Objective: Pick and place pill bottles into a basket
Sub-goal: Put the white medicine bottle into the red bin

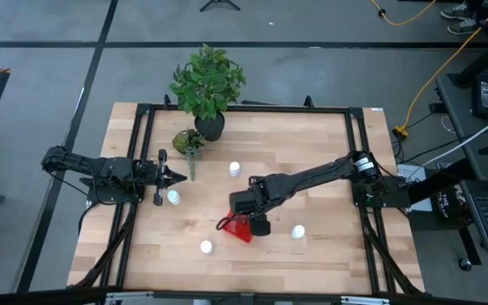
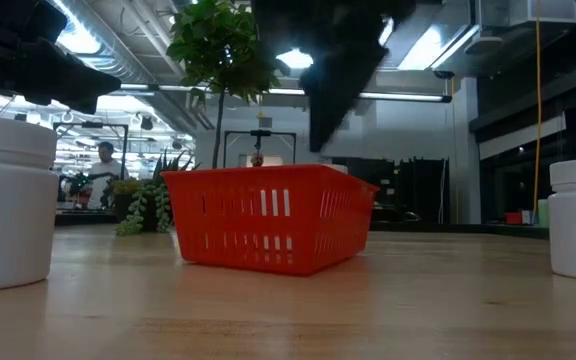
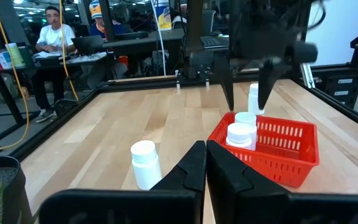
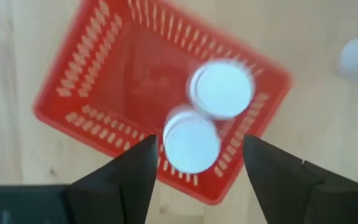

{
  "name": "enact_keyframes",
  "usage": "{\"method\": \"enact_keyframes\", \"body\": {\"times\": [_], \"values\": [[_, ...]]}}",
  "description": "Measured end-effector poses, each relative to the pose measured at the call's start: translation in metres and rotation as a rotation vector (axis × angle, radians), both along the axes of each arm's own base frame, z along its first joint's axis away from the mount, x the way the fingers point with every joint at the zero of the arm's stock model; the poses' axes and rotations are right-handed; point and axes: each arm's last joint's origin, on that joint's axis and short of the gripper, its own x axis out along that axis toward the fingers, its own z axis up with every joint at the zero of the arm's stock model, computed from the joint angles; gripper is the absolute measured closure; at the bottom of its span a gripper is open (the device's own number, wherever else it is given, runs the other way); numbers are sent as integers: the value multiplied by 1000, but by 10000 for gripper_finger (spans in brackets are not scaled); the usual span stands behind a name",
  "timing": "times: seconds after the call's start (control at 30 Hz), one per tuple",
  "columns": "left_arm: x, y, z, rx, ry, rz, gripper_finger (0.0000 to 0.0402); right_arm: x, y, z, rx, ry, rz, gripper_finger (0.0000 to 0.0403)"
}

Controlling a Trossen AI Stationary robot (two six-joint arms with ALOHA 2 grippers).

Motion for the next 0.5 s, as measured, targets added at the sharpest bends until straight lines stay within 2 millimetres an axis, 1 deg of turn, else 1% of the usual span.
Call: {"method": "enact_keyframes", "body": {"times": [0.1, 0.23, 0.37, 0.5], "values": [[0, 0, 0, 0, 1, 0, 396, 1, 0, 15, -5, -15, -14, 168], [0, 0, 0, 0, 1, 0, 397, -4, -1, 27, -3, 27, -63, 168], [0, 0, 0, 0, 0, 0, 394, -20, 0, 29, -29, 175, -161, 168], [0, 0, 0, 0, 1, 0, 394, -45, 15, 29, -95, 356, -235, 168]]}}
